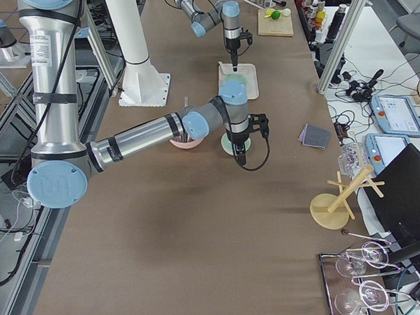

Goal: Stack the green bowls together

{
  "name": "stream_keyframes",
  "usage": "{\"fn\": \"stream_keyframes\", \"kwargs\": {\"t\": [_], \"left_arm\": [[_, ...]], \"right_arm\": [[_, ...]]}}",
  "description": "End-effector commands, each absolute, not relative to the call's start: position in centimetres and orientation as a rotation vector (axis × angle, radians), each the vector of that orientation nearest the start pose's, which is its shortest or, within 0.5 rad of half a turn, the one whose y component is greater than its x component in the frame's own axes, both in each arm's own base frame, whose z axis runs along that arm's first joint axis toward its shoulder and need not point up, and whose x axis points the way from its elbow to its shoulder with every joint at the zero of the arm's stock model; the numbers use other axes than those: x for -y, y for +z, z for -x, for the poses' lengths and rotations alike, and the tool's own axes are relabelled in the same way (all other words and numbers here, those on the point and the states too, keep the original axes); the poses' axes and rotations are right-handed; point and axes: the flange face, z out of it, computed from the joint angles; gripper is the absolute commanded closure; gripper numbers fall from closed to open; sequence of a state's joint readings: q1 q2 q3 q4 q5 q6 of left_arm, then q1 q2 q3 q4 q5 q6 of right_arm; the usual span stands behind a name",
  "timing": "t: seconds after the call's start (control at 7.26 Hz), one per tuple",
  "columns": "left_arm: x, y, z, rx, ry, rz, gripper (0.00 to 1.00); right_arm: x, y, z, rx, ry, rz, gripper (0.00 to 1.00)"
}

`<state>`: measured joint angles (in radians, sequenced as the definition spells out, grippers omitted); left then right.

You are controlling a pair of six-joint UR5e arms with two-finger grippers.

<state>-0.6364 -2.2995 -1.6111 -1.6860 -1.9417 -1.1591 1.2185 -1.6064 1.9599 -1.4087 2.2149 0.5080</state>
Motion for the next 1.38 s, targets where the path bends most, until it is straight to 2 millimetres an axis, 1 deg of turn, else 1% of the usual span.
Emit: {"fn": "stream_keyframes", "kwargs": {"t": [0.0,0.14,0.28,0.41,0.55,0.69,0.83,0.96,1.1,1.24], "left_arm": [[49.9,18.0,-41.5,-0.808,0.096,-0.179,0.02],[50.9,20.1,-36.1,-0.79,0.168,-0.211,0.02],[53.7,23.6,-27.7,-0.8,0.197,-0.223,0.02],[55.5,29.8,-19.7,-0.842,0.266,-0.187,0.02],[55.0,37.8,-12.9,-0.893,0.177,-0.071,0.02],[55.7,45.9,-5.9,-0.878,0.043,-0.008,0.02],[56.1,50.8,-2.1,-0.753,0.125,-0.059,0.02],[56.3,53.1,-0.3,-0.68,0.203,-0.078,0.02],[55.9,53.6,0.0,-0.676,0.209,-0.078,0.02],[55.7,53.8,0.1,-0.676,0.208,-0.075,0.02]], "right_arm": [[47.4,46.8,10.3,0.788,-0.04,-0.212,0.0],[47.6,46.8,10.7,0.789,-0.027,-0.201,0.0],[47.6,46.7,11.8,0.797,0.024,-0.164,0.0],[48.2,45.9,13.3,0.798,0.082,-0.142,0.0],[48.2,45.3,16.0,0.78,0.124,-0.121,0.01],[48.1,45.6,18.7,0.75,0.161,-0.106,0.01],[48.8,46.1,19.9,0.747,0.161,-0.093,0.01],[49.1,47.6,20.7,0.738,0.156,-0.079,0.01],[49.2,49.3,21.2,0.772,0.167,-0.101,0.01],[48.7,49.9,23.2,0.8,0.197,-0.093,0.01]]}}
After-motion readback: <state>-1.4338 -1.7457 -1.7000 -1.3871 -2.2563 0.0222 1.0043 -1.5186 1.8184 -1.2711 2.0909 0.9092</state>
